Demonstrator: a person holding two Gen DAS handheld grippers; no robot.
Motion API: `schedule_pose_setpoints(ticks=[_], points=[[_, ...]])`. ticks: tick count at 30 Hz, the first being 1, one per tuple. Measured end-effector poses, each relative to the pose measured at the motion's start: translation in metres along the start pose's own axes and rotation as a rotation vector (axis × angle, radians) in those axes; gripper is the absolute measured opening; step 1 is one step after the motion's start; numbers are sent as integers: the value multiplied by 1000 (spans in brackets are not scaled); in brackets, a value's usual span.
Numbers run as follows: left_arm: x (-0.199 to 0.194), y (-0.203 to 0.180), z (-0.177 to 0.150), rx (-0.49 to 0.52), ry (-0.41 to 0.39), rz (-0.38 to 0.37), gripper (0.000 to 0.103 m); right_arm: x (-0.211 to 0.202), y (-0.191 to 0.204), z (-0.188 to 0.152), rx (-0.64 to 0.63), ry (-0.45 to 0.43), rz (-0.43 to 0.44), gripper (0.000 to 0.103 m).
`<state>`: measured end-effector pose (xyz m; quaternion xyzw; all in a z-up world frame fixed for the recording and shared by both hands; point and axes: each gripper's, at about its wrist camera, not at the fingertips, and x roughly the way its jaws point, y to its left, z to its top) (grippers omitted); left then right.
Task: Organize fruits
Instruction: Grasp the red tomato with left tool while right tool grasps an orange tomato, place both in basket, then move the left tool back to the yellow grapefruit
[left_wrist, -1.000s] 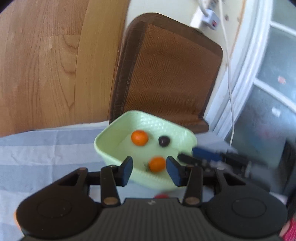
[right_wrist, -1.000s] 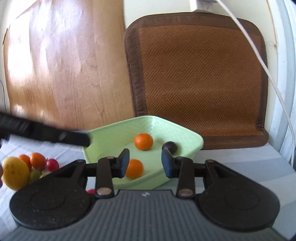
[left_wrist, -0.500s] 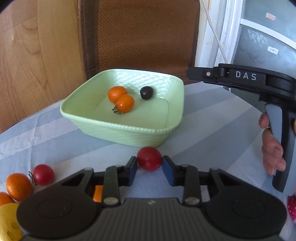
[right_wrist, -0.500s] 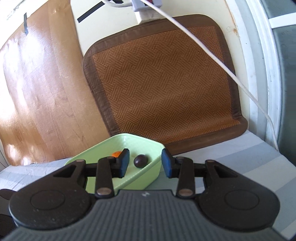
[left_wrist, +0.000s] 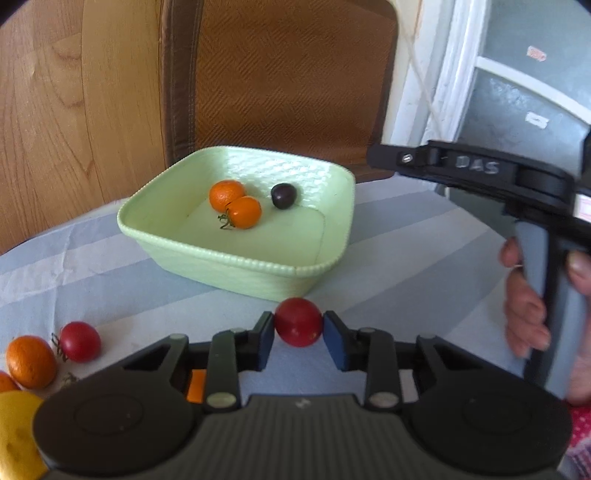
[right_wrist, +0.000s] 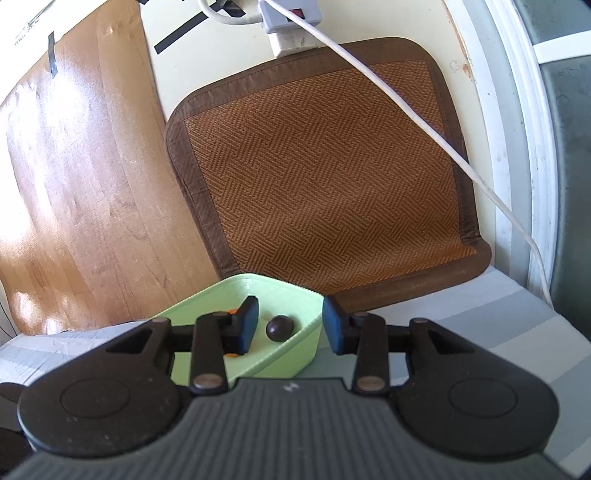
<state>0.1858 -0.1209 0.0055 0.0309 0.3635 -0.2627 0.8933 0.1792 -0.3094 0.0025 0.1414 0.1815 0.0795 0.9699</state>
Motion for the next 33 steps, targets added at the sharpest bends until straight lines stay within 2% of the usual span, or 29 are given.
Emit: schedule_pose_setpoints(ticks=[5, 8, 10, 14, 17, 21, 25, 29, 33], points=[[-27, 8, 16, -57, -84, -59, 30, 3, -2, -1, 23, 19, 7, 41], [-23, 15, 37, -79, -118, -25, 31, 4, 0, -1, 10, 21, 6, 41], [-6, 23, 49, -97, -92, -22, 35, 4, 1, -1, 5, 21, 8, 41], [23, 37, 58, -151, -19, -6, 35, 5, 2, -2, -6, 28, 11, 41], [16, 40, 55, -157, -32, -1, 44, 5, 5, -3, -24, 26, 18, 41], [-29, 51, 46, -148, -100, 17, 44, 4, 8, -5, -40, 27, 35, 41], [-98, 70, 17, -149, -184, 120, 47, -2, 15, -6, -69, 3, 73, 41], [-149, 98, -27, -209, -191, 241, 48, -10, 29, -10, -107, 5, 201, 42], [-171, 120, -61, -299, -174, 268, 48, -9, 56, -18, -104, 95, 326, 46]])
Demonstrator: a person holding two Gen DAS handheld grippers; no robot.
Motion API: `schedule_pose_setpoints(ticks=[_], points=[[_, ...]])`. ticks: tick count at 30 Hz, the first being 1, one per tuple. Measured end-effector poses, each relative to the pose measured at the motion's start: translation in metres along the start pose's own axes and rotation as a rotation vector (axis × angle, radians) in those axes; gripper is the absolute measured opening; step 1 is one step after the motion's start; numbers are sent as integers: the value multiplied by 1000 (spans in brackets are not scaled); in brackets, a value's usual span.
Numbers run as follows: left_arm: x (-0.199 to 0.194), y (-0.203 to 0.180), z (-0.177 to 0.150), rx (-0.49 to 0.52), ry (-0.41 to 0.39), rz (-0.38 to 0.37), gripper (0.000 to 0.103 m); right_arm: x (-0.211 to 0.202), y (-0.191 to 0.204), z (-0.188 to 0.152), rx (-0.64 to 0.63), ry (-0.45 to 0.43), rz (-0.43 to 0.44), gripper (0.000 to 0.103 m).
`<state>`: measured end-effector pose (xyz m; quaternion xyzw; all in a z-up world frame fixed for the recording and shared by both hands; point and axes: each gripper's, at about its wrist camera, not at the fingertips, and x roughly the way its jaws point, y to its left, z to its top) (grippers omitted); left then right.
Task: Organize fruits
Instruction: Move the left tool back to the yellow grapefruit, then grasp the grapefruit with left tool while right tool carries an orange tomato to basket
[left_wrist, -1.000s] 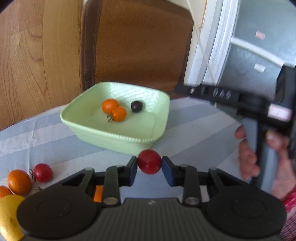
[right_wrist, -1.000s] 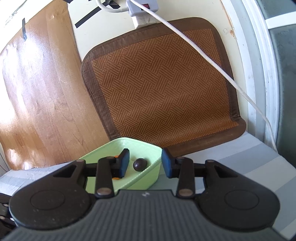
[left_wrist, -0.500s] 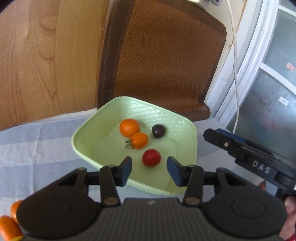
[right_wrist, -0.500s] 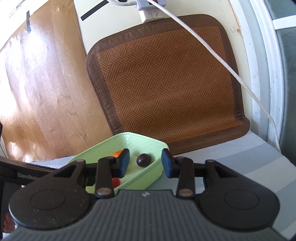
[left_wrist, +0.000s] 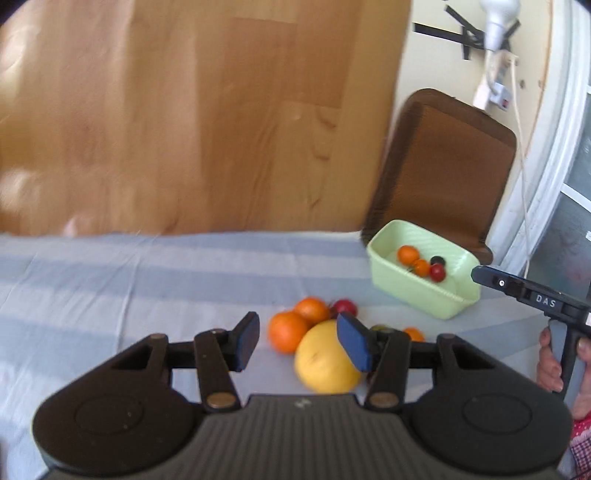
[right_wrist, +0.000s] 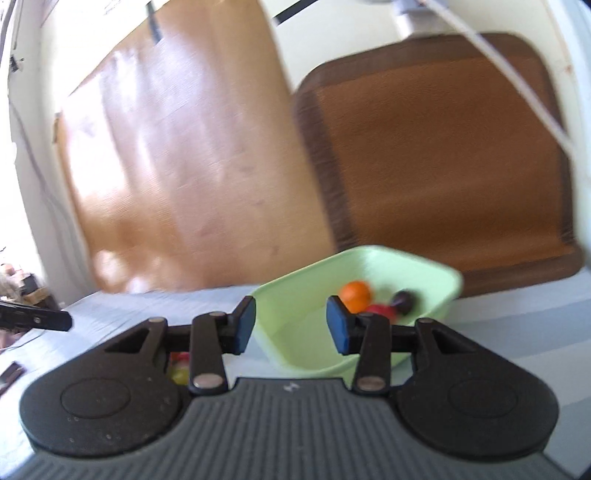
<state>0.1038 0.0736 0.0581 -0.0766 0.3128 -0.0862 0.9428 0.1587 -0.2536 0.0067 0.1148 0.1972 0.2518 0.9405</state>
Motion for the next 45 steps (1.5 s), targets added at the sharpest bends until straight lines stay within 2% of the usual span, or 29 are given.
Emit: schedule_pose_setpoints(ticks=[2, 4, 6, 8, 10, 11, 12, 14, 15, 16, 19, 24, 31, 34, 45], points=[[3, 7, -4, -35, 5, -21, 48, 5, 21, -4, -39, 46, 45, 46], [11, 9, -8, -69, 24, -64, 57, 13, 42, -12, -106, 92, 41, 46], [23, 3, -11, -73, 34, -88, 61, 22, 55, -18, -147, 140, 20, 46], [37, -3, -14, -71, 47, -109, 67, 31, 60, -24, -141, 184, 1, 46], [48, -7, -16, -87, 49, -117, 84, 38, 60, -28, -110, 217, 1, 46], [52, -9, -18, -88, 41, -109, 84, 41, 60, -29, -104, 227, -10, 46], [57, -10, -18, -86, 40, -97, 83, 45, 61, -31, -105, 236, -32, 46], [64, -7, -23, -105, 52, -100, 73, 51, 60, -34, -83, 254, -45, 46], [67, -3, -25, -126, 63, -115, 62, 54, 58, -34, -53, 266, -29, 46], [68, 1, -28, -142, 61, -111, 59, 56, 56, -35, -28, 282, -15, 46], [59, 8, -35, -176, 48, -139, 57, 54, 61, -38, -20, 296, 19, 31], [25, 6, -60, -153, 47, -168, 57, 27, 72, -46, -33, 271, 13, 30], [-11, -5, -89, -114, 9, -209, 57, -28, 94, -67, -124, 223, 32, 30], [-12, -9, -91, -86, -8, -198, 58, -33, 97, -74, -134, 236, 27, 31], [4, -11, -83, -77, 11, -171, 56, -22, 105, -83, -191, 269, 18, 31]])
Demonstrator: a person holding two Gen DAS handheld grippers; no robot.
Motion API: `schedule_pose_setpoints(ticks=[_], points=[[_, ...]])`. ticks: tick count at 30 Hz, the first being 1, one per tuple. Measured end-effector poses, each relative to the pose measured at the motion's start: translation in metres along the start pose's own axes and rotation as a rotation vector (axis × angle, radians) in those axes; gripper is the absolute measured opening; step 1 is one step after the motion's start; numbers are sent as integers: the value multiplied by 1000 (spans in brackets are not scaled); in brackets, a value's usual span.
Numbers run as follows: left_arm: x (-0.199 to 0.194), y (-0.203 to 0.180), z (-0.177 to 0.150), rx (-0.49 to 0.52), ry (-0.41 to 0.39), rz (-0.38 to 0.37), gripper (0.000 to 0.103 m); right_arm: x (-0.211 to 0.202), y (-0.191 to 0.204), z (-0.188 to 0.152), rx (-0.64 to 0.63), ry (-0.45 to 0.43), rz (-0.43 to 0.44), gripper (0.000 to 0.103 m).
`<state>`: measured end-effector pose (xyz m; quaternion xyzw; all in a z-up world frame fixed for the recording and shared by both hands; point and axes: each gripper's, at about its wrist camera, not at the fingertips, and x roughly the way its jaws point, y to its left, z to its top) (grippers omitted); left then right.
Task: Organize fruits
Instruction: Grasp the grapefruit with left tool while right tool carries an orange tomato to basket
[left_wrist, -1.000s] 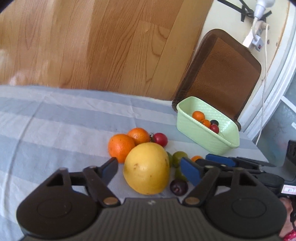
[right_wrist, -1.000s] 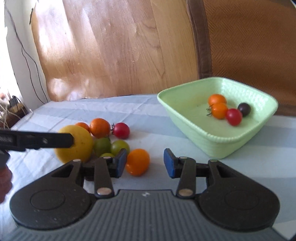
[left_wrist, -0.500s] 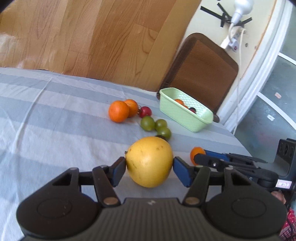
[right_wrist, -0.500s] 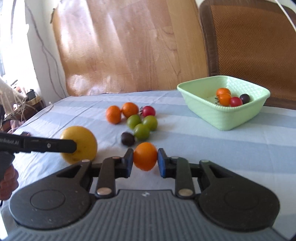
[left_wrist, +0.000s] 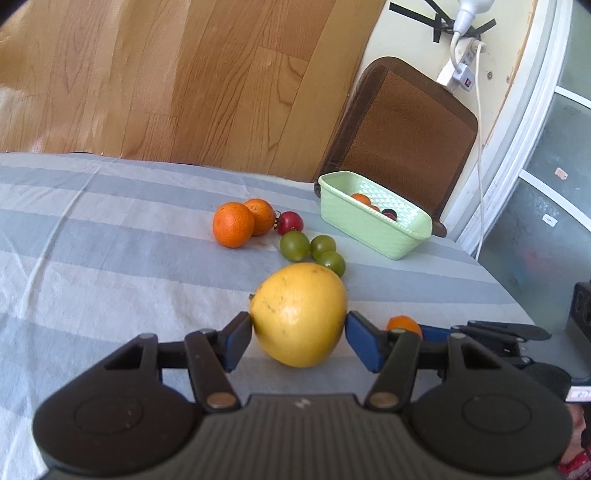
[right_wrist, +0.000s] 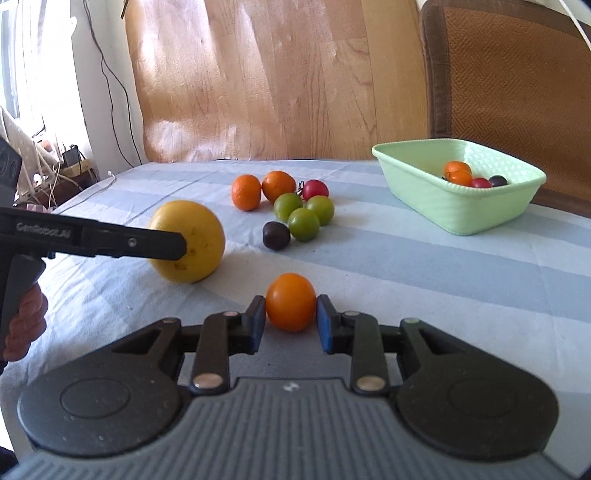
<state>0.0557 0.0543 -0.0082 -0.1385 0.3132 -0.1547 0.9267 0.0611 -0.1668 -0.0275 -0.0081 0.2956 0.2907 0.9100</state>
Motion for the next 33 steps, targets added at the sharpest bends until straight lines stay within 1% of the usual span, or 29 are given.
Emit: schedule_pose_setpoints(ticks=[3, 6, 8, 9, 10, 12, 13, 14, 15, 17, 18, 20, 21, 22, 25, 26, 27, 28, 30, 31, 33], points=[[2, 2, 7, -24, 10, -9, 54, -2, -2, 1, 2, -15, -7, 31], [5, 1, 17, -54, 16, -49, 52, -9, -13, 7, 35, -72, -27, 31], [9, -5, 30, -57, 1, -89, 41, -16, -26, 16, 66, -123, -42, 31], [11, -9, 39, -53, -11, -114, 16, -18, -33, 22, 76, -144, -60, 31], [15, -15, 51, -53, -20, -166, 9, -18, -41, 29, 82, -161, -83, 31], [28, -26, 73, -68, -38, -211, 11, -15, -57, 40, 89, -192, -125, 31], [35, -31, 81, -48, -43, -223, 12, -12, -65, 45, 97, -205, -146, 31], [43, -37, 88, -29, -43, -216, 12, -8, -73, 50, 110, -205, -172, 31], [48, -40, 93, -37, -37, -218, 11, -4, -81, 54, 133, -198, -194, 31], [49, -41, 93, -55, -30, -252, 12, -3, -92, 54, 169, -213, -180, 31], [46, -42, 90, -50, -29, -248, 12, -5, -95, 51, 186, -224, -167, 31], [38, -48, 75, -16, -8, -250, 22, -4, -101, 41, 216, -213, -155, 31], [34, -51, 66, -2, 8, -248, 36, -2, -104, 38, 229, -201, -137, 31], [29, -56, 53, 21, 26, -244, 47, 0, -104, 38, 244, -182, -123, 31], [19, -69, 22, 92, 70, -232, 60, 0, -98, 37, 216, -171, -129, 31], [18, -71, 14, 99, 85, -226, 62, -1, -97, 37, 218, -169, -124, 31], [19, -73, 9, 102, 95, -215, 67, -1, -98, 36, 225, -166, -114, 31], [22, -73, 5, 105, 98, -198, 76, -1, -98, 36, 230, -163, -109, 31], [28, -72, 5, 88, 94, -146, 89, 0, -98, 37, 227, -160, -106, 31], [31, -69, 7, 75, 83, -135, 91, 0, -98, 37, 223, -160, -107, 31], [36, -66, 10, 77, 61, -116, 90, 1, -96, 37, 215, -159, -112, 31]])
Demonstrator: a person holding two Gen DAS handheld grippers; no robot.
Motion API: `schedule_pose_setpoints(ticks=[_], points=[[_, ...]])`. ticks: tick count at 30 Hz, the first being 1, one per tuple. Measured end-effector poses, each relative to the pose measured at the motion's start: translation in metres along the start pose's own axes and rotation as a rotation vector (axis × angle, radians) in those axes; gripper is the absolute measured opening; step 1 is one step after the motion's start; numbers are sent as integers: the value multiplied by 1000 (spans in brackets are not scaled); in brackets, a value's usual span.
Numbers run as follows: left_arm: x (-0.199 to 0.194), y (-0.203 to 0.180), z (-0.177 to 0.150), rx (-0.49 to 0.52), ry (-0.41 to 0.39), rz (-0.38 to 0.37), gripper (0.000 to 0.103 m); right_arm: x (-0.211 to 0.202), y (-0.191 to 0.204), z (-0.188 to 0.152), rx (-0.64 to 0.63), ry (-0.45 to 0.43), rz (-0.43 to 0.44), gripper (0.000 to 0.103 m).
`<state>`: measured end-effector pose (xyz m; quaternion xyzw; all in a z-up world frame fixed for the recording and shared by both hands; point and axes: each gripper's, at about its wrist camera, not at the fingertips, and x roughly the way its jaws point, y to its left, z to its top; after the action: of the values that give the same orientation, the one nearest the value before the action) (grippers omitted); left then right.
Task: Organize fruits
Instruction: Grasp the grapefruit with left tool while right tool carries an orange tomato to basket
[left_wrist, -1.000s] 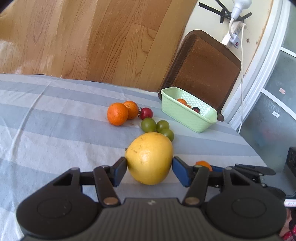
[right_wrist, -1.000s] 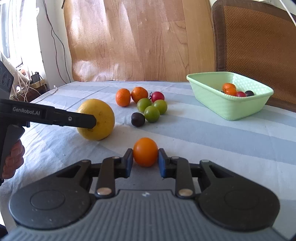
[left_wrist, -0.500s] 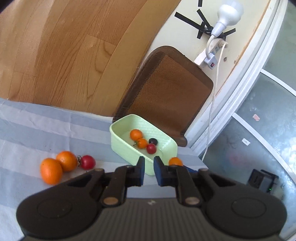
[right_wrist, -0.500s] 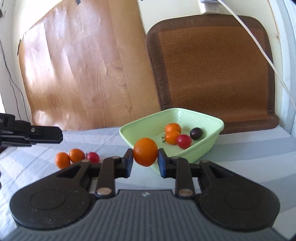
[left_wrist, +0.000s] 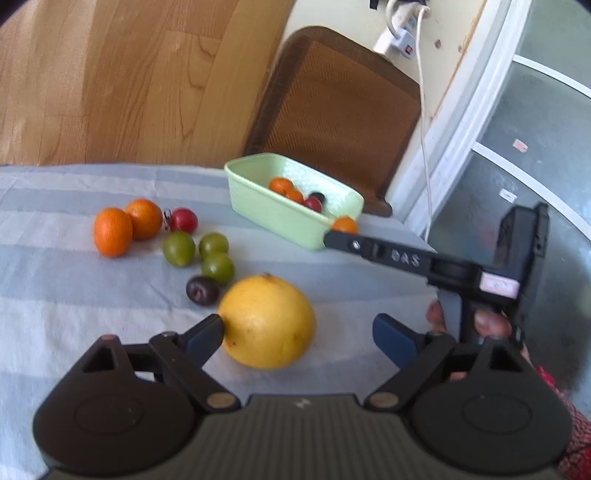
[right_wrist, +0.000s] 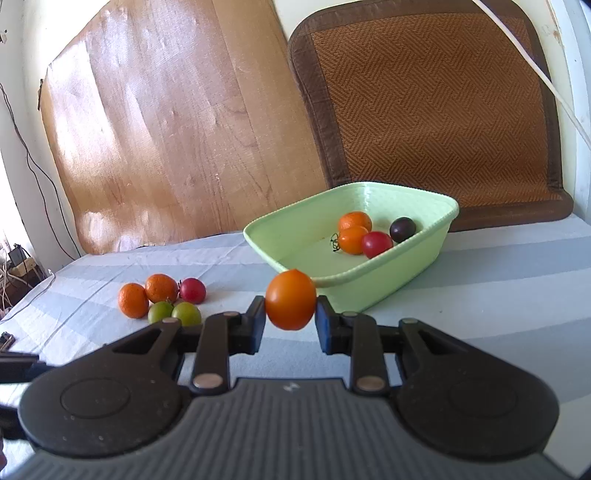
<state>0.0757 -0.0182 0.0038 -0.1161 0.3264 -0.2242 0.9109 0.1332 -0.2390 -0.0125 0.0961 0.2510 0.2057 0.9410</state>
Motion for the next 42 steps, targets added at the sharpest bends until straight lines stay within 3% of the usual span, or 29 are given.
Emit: schedule_pose_setpoints(ticks=[3, 6, 10, 14, 16, 20, 23, 24, 25, 27, 29, 31, 34, 38, 40, 42], points=[[11, 4, 6, -24, 12, 17, 83, 3, 0, 0, -9, 7, -6, 31], [20, 6, 2, -24, 38, 35, 64, 4, 1, 0, -17, 11, -4, 31], [13, 7, 0, -29, 33, 6, 62, 3, 1, 1, -22, 3, -1, 31], [14, 15, 17, -99, 48, -71, 57, -6, -3, 7, 8, -66, 25, 31], [20, 18, 40, -118, 29, -114, 6, -10, -6, 14, 12, -111, 22, 31], [45, 19, 87, -128, -5, -185, 10, 1, -14, 30, -10, -133, -19, 31], [48, 14, 92, -130, -6, -237, 13, 12, -24, 27, 14, -117, -40, 31], [45, 8, 88, -91, -15, -221, 25, 12, -28, 24, 32, -114, -32, 31], [42, 0, 81, -43, -20, -182, 47, 12, -32, 21, 45, -106, -28, 31], [39, -11, 66, 8, -20, -138, 65, 11, -32, 22, 47, -107, -24, 31], [40, -16, 54, 44, 4, -133, 68, 10, -28, 22, 43, -111, -20, 31], [44, -20, 44, 65, 26, -117, 84, 8, -27, 21, 43, -109, -16, 31], [53, -24, 35, 99, 49, -71, 93, 7, -27, 21, 47, -111, -18, 31], [65, -23, 30, 153, 43, -15, 88, 9, -27, 22, 45, -113, -27, 31], [72, -19, 30, 157, 46, 8, 63, 11, -28, 22, 43, -114, -34, 31], [76, -13, 32, 137, 50, -18, 63, 15, -28, 25, 40, -110, -53, 31]])
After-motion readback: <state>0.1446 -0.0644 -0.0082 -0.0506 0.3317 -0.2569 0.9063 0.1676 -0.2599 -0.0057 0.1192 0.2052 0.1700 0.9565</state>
